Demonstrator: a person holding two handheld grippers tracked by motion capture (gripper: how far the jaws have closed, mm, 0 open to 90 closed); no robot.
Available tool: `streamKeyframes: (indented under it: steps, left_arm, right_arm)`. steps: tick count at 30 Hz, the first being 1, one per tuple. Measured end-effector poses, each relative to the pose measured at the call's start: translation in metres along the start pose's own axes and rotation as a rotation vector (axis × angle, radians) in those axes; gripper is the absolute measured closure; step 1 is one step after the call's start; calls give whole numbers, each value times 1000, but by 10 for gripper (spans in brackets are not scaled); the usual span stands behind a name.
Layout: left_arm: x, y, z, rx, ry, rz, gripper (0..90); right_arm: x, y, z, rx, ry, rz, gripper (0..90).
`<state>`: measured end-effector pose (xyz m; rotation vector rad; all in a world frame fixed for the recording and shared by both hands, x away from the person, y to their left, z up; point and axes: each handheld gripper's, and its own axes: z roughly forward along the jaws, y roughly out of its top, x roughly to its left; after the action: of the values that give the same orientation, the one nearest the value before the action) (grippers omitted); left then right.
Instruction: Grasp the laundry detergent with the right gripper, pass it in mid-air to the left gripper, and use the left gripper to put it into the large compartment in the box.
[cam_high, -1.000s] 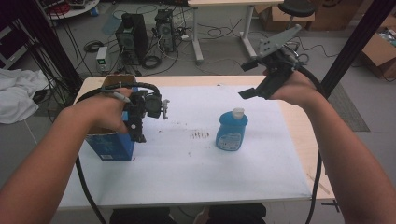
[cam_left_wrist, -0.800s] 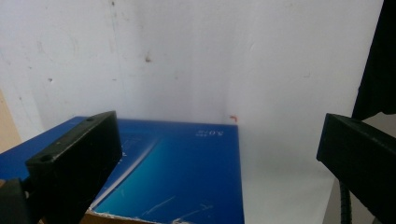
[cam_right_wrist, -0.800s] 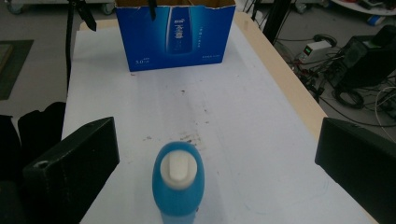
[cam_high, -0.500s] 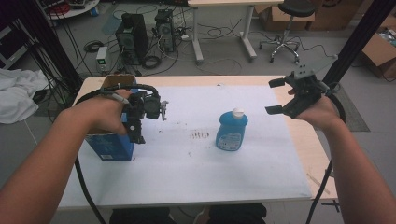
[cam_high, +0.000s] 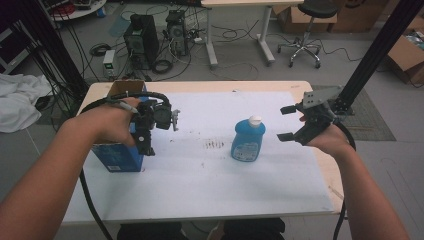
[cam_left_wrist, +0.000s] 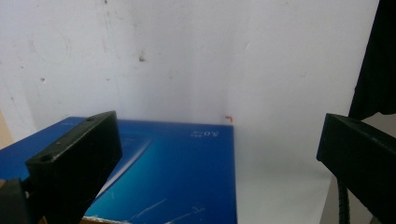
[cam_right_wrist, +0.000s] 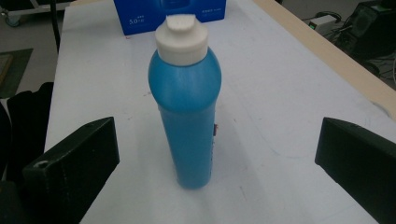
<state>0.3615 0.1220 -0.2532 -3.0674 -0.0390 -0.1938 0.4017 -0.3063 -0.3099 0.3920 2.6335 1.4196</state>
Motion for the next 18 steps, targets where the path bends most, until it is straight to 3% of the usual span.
streamKeyframes:
  steps: [6,14,18]
  left_arm:
    - [0,-1,0,6,0,-9,5]
    - [-2,6,-1,1,3,3,5]
    - [-3,8,-2,3,8,13,5]
  right_arm:
    - [1,-12,13,-5,9,9,0]
    - [5,-21,37,8,25,5,0]
    - [6,-25,45,-11,24,5,0]
